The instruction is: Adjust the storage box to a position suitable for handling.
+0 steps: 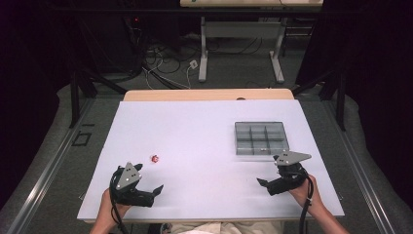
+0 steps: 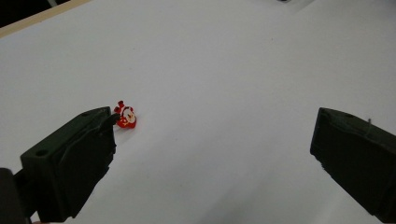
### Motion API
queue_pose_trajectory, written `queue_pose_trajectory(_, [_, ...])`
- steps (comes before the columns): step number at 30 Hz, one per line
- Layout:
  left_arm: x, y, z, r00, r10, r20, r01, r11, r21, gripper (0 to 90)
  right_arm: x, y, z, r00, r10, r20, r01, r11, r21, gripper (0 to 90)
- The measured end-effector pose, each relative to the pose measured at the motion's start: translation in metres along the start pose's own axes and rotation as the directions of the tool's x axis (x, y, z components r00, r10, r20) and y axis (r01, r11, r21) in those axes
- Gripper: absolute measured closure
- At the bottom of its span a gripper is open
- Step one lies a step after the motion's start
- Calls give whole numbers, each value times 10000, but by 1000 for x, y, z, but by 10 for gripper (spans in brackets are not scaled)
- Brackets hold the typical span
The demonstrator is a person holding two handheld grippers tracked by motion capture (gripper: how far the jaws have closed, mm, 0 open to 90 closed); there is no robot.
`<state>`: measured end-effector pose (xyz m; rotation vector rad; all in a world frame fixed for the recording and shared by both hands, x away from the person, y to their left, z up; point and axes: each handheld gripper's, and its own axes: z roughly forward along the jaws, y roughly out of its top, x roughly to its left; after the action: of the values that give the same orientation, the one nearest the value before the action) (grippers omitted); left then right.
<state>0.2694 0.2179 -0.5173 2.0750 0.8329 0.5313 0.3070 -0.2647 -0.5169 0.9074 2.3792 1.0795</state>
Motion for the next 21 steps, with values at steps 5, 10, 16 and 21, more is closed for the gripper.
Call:
queue_pose_trajectory(5, [1,0,0,10000,2,22,-2,10000,62,1,-5,3,3,9999,127,-3,-127,9999,52,0])
queue_pose_trajectory(10, [1,0,1,10000,34,-32,-34,10000,38,1,-12,5,6,9995,291,79,-291,9996,36,0])
queue_pose_trajectory(16, [1,0,0,10000,-38,16,38,10000,-47,1,-22,10,8,9989,432,199,-432,9991,-6,4])
queue_pose_trajectory(21, [2,0,0,10000,-40,52,40,10000,47,1,-30,11,12,9975,609,358,-606,9981,-84,4])
